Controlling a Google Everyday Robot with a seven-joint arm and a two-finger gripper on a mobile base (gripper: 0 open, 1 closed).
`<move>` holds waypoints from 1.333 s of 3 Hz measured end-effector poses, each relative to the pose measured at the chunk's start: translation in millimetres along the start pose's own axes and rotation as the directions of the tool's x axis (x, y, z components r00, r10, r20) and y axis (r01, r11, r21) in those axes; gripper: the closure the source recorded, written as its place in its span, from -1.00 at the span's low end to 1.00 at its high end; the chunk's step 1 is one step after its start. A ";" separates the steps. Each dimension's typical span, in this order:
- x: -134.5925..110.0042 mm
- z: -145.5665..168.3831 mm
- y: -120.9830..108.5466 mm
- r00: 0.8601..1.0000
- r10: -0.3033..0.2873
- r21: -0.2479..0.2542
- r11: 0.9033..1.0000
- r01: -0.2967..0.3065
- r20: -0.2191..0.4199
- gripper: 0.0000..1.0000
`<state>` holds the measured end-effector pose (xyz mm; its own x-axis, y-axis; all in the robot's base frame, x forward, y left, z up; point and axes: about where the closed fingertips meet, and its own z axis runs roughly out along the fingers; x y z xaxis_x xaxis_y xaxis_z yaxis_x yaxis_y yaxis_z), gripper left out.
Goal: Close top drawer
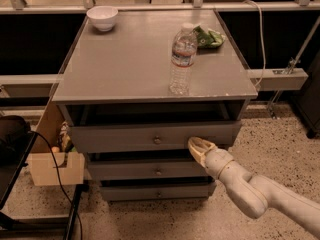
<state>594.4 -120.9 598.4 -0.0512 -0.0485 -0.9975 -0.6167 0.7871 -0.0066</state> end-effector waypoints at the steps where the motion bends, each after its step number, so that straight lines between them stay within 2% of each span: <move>1: -2.7 -1.7 4.3 1.000 0.004 -0.012 1.000 -0.004 0.002 1.00; 2: -5.0 -13.6 12.2 1.000 0.005 -0.038 0.999 -0.005 -0.022 1.00; 3: -7.0 -29.7 23.5 0.997 -0.007 -0.088 0.996 0.001 -0.072 1.00; 4: -10.4 -48.6 32.1 0.990 -0.034 -0.159 0.987 0.011 -0.140 1.00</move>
Offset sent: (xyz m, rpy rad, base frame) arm -0.0422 -0.0086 0.0113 -0.0206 0.0690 0.0700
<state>537.0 -125.0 612.0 -0.1394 -0.1605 -0.9771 -0.7343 0.6788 -0.0067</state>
